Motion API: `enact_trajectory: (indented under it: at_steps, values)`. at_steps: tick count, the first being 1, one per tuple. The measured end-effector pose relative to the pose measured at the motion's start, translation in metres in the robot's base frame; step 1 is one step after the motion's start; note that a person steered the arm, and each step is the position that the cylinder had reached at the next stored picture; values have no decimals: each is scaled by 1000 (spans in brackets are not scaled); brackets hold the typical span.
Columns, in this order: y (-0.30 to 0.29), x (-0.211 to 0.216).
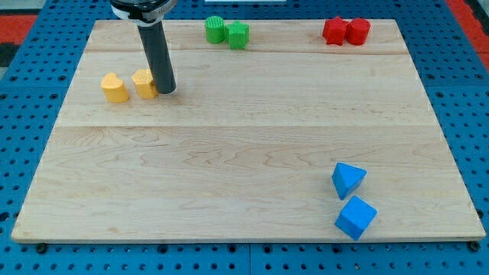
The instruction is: Move yellow heart into yellow hexagon
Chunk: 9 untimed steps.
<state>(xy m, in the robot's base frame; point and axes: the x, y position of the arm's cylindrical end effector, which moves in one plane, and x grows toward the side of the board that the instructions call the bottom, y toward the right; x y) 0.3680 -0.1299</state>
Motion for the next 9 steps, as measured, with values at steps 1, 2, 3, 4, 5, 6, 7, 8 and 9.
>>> enact_trajectory:
  at_steps: [1,2,3,4,5,6,7,8,9]
  values:
    - [0,0]
    - [0,19]
    - [-11,41]
    - [-55,41]
    - [-96,49]
    - [-112,29]
    - [-106,20]
    - [-96,28]
    - [-92,28]
